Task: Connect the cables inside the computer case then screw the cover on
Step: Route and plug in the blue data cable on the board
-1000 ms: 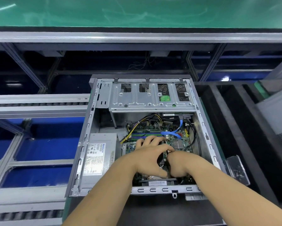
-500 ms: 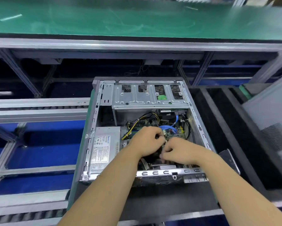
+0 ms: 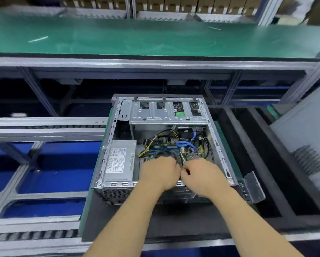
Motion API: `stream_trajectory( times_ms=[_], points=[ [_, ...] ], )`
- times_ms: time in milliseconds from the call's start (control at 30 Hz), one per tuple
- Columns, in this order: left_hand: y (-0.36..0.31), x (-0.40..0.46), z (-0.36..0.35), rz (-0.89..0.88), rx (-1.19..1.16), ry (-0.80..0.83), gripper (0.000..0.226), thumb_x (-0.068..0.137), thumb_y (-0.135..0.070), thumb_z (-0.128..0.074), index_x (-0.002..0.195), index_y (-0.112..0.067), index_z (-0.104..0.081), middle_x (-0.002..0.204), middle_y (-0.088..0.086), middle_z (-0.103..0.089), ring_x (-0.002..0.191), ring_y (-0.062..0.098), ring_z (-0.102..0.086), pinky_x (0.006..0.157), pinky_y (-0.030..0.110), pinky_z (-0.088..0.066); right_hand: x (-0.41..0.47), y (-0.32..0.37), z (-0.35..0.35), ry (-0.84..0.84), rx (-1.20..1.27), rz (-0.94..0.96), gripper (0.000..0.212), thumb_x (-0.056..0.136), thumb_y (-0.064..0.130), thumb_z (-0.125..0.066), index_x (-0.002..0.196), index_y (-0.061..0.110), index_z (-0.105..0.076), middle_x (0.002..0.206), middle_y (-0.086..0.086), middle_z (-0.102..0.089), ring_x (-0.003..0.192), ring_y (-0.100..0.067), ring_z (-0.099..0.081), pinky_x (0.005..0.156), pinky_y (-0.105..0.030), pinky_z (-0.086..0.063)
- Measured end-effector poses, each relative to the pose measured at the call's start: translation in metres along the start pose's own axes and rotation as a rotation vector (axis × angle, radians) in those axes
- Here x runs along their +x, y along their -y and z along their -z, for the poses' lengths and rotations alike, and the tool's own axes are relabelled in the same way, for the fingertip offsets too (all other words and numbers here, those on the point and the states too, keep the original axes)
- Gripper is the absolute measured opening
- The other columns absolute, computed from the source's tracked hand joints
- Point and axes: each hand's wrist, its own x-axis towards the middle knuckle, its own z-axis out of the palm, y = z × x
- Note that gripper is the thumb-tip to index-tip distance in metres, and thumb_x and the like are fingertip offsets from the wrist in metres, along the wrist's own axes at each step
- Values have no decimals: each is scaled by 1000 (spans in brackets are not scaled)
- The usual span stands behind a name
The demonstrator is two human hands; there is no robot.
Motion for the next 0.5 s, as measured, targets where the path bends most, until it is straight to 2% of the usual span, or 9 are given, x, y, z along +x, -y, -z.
stream_trajectory(
  times_ms=[33,67,133,167,300,367,500],
  points=[
    [-4,-11,-6,56,15,-117,34,97,-40,-31,79,-22,-54,83,-1,-64,79,28,-64,62,32,-35,-1,-1,-2,-30,-28,9,41,92,41,-39,57,19,-43,56,4,-50,51,-12,-44,49,-28,-35],
    [-9,-20,-11,68,42,-280,36,94,-40,-29,76,-22,-54,76,0,-65,71,27,-66,57,31,-34,-2,-2,-2,-40,-29,14,44,93,44,-37,57,19,-44,57,4,-51,51,-12,-46,49,-28,-37],
    [-13,-25,-13,-44,88,-522,30,86,-37,-37,62,-23,-47,55,-2,-55,46,23,-55,47,27,-27,0,-5,-2,-16,4,4,42,87,46,-34,57,20,-45,57,4,-52,51,-13,-47,48,-27,-37],
    [-12,-23,-13,-109,106,-598,28,83,-34,-42,58,-22,-43,49,-4,-50,40,22,-49,44,25,-24,3,-6,-2,5,21,-5,38,82,45,-34,57,20,-45,57,4,-51,51,-13,-46,47,-27,-35],
    [-13,-6,-16,-150,102,-607,29,82,-32,-48,59,-24,-34,46,-7,-46,36,20,-43,41,22,-20,17,-17,0,15,33,-6,35,73,43,-34,56,17,-50,55,4,-53,49,-15,-49,45,-25,-32],
    [-17,12,-15,-121,92,-583,30,85,-34,-46,60,-22,-34,48,-5,-48,39,22,-46,42,22,-24,32,-26,5,11,32,-17,32,74,40,-38,56,16,-49,55,3,-53,49,-16,-48,46,-25,-31],
    [-20,51,-1,-32,15,-435,31,94,-39,-40,68,-22,-41,63,-3,-53,57,27,-51,53,32,-40,67,-34,20,24,51,-36,28,81,31,-45,60,14,-52,59,-2,-58,52,-21,-52,50,-27,-42]
  ],
)
